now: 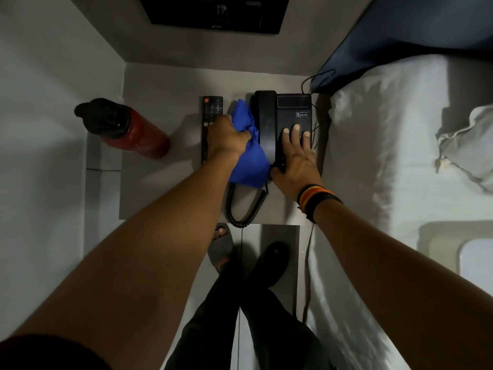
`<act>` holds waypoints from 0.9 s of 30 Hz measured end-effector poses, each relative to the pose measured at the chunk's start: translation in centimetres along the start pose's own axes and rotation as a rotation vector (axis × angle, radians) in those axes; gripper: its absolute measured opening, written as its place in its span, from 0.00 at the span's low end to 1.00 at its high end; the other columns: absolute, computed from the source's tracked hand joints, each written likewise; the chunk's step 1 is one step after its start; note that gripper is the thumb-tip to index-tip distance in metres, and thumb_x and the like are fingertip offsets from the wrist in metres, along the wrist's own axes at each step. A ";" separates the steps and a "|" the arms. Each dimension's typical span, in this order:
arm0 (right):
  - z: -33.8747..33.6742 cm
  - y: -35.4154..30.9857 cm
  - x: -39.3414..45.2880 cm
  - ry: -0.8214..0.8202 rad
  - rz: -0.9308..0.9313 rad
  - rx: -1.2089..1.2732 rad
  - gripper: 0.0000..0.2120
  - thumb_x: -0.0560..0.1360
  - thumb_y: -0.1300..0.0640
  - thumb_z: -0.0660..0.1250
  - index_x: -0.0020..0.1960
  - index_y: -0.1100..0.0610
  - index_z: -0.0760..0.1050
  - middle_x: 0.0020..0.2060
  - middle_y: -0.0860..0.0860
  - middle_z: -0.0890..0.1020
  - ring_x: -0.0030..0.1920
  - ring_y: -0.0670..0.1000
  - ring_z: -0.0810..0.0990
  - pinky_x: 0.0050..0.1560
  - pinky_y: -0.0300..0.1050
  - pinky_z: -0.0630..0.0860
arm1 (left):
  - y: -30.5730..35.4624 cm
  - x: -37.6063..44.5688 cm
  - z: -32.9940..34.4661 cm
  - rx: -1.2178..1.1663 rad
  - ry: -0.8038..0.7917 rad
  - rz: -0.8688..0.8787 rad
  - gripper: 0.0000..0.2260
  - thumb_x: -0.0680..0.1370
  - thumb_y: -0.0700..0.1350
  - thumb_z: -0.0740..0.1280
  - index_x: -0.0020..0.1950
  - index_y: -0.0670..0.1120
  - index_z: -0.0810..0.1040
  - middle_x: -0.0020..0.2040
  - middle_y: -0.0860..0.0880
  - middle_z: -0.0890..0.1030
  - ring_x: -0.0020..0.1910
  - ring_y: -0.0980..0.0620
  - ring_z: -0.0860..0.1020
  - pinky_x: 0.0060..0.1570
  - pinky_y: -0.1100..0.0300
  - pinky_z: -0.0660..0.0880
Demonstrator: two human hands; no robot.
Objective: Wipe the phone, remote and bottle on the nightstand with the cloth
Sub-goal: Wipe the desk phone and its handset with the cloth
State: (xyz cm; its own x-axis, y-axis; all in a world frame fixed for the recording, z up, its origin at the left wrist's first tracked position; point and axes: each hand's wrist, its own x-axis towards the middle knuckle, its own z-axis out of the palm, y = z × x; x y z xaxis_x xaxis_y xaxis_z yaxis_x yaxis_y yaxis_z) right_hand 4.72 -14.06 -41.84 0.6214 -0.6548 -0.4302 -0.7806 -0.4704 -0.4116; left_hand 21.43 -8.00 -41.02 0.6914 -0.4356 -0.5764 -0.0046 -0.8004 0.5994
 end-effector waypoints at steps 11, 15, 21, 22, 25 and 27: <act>-2.1 -3.2 -4.1 0.290 -0.045 0.351 0.27 0.76 0.55 0.61 0.75 0.49 0.63 0.77 0.48 0.61 0.76 0.50 0.59 0.74 0.54 0.63 | -3.9 -7.2 -3.5 -0.098 0.045 0.140 0.12 0.79 0.43 0.76 0.41 0.39 0.77 0.36 0.42 0.80 0.34 0.48 0.78 0.35 0.56 0.75; 0.6 -7.3 -9.3 0.182 -0.266 0.411 0.32 0.75 0.50 0.65 0.77 0.51 0.60 0.79 0.49 0.57 0.77 0.48 0.56 0.74 0.43 0.60 | -2.5 -9.5 -5.8 -0.170 0.000 0.154 0.09 0.82 0.46 0.73 0.46 0.42 0.83 0.33 0.50 0.81 0.30 0.60 0.78 0.33 0.62 0.74; 1.0 -9.4 -10.4 0.086 -0.123 0.644 0.51 0.68 0.47 0.75 0.80 0.43 0.45 0.74 0.46 0.67 0.69 0.45 0.71 0.65 0.40 0.74 | 1.3 -11.7 -8.2 -0.533 -0.266 -0.134 0.09 0.85 0.50 0.68 0.61 0.47 0.83 0.55 0.44 0.87 0.47 0.50 0.88 0.40 0.56 0.88; 0.7 -9.4 -9.9 0.137 -0.058 0.684 0.47 0.71 0.53 0.73 0.79 0.42 0.47 0.68 0.45 0.73 0.62 0.42 0.76 0.59 0.37 0.76 | 1.6 -11.6 -8.6 -0.541 -0.317 -0.148 0.09 0.86 0.52 0.67 0.58 0.48 0.83 0.52 0.47 0.87 0.43 0.52 0.88 0.36 0.58 0.87; -0.4 -8.9 -8.7 0.201 0.219 0.873 0.32 0.76 0.64 0.62 0.76 0.44 0.62 0.55 0.42 0.79 0.48 0.39 0.80 0.52 0.42 0.80 | 1.1 -9.9 -9.5 -0.528 -0.296 -0.114 0.10 0.87 0.53 0.63 0.58 0.51 0.83 0.54 0.50 0.86 0.48 0.55 0.85 0.41 0.60 0.85; -1.2 -8.0 -7.9 0.136 0.399 0.994 0.23 0.78 0.65 0.59 0.69 0.49 0.72 0.55 0.47 0.80 0.51 0.43 0.79 0.58 0.51 0.79 | -0.4 -8.2 -9.6 -0.544 -0.129 -0.106 0.08 0.87 0.46 0.64 0.54 0.49 0.82 0.53 0.48 0.85 0.49 0.52 0.83 0.48 0.55 0.83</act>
State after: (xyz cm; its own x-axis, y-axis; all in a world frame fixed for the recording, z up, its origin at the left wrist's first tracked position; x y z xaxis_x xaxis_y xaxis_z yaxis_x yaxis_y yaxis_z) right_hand 5.96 -5.82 -34.16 0.2736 -0.7436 -0.6101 -0.4826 0.4426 -0.7558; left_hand 22.69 -0.16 -31.14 0.5739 -0.4381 -0.6919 0.4564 -0.5303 0.7144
